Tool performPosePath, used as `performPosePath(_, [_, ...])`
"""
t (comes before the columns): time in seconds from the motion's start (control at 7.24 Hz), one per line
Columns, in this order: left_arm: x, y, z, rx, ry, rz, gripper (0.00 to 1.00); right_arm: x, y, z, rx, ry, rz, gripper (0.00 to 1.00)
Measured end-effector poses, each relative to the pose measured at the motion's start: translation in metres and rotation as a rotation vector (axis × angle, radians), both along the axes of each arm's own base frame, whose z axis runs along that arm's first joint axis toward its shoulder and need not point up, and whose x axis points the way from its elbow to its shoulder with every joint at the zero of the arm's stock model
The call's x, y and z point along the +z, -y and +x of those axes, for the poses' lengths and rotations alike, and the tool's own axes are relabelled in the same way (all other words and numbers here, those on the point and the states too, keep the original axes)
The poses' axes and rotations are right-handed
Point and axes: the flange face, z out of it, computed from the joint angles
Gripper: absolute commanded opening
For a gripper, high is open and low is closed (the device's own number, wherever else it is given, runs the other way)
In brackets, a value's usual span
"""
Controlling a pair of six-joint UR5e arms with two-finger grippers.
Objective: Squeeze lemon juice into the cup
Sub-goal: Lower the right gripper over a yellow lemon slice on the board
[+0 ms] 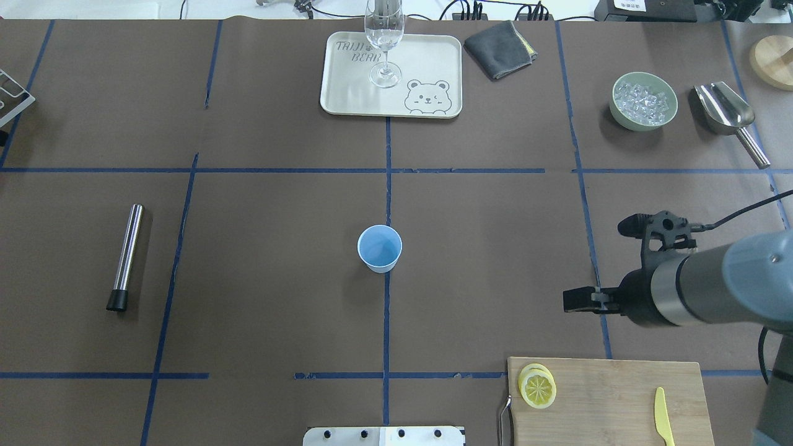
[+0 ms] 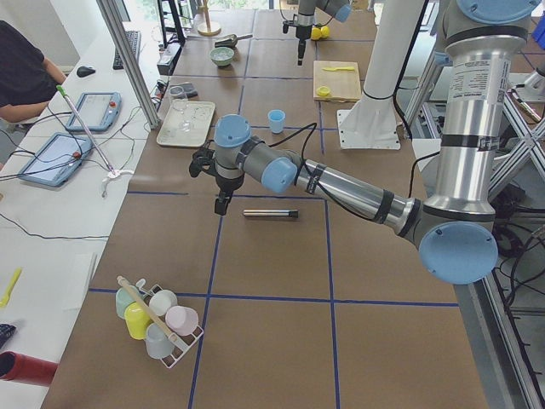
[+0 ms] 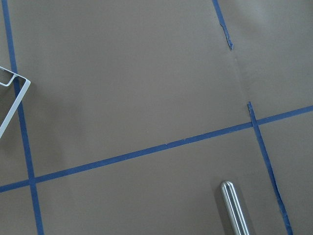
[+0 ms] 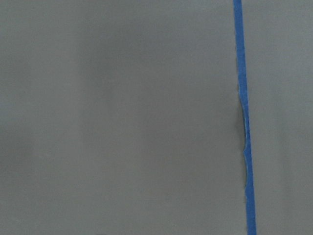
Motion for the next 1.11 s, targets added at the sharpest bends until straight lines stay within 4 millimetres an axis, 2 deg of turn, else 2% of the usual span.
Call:
performPosePath(0.28, [-0.001, 0.002, 0.011, 0.012, -0.003, -0.002, 1.00, -0.002, -0.045, -0.046, -0.016, -0.070, 0.043, 1.00])
performPosePath(0.55, [0.000, 0.004, 0.018, 0.024, -0.002, -0.004, 1.00, -0.017, -0.076, -0.098, -0.031, -0.117, 0.073, 1.00])
performPosePath(0.69, [0.002, 0.007, 0.020, 0.026, -0.002, -0.004, 1.00, -0.023, -0.084, -0.120, -0.030, -0.120, 0.078, 1.00])
performPosePath(0.83, [0.006, 0.011, 0.021, 0.026, -0.003, -0.001, 1.00, -0.027, -0.088, -0.131, -0.032, -0.120, 0.080, 1.00])
performPosePath(1.11, [0.012, 0.016, 0.023, 0.027, -0.004, 0.004, 1.00, -0.025, -0.090, -0.134, -0.035, -0.125, 0.077, 1.00])
